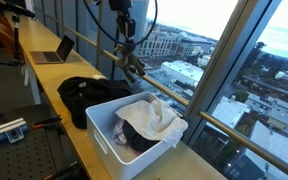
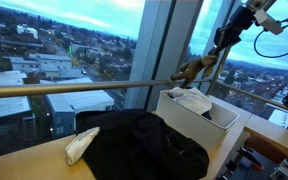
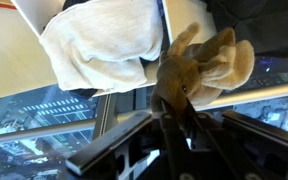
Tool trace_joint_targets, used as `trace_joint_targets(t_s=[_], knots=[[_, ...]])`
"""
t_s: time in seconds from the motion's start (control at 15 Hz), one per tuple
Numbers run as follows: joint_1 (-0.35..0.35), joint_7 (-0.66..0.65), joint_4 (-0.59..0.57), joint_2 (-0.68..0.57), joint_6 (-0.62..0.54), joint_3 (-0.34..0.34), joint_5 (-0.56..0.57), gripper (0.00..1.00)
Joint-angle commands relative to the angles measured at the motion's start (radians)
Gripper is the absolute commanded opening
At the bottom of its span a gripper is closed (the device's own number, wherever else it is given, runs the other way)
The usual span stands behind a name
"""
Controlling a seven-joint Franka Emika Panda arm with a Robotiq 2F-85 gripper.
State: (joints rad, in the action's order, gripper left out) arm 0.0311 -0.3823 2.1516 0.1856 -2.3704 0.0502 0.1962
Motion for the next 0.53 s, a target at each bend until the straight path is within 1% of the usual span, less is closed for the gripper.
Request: trace_joint_targets(t_s=[0.0, 0.27, 0.33, 0.4, 0.47], knots=[[-0.054, 0.008, 0.012, 0.036, 0.002, -0.013, 0.005, 0.03], [-0.087, 0.001, 0.061, 0.005, -0.036, -0.018, 0.007, 0.03], [-0.095, -0.007, 0.075, -0.002, -0.042, -0.018, 0.019, 0.06], [-0.102, -0.007, 0.089, -0.006, -0.047, -0.023, 0.019, 0.30], [-0.107, -0.015, 0.098, -0.011, -0.050, -0.025, 0.020, 0.38]])
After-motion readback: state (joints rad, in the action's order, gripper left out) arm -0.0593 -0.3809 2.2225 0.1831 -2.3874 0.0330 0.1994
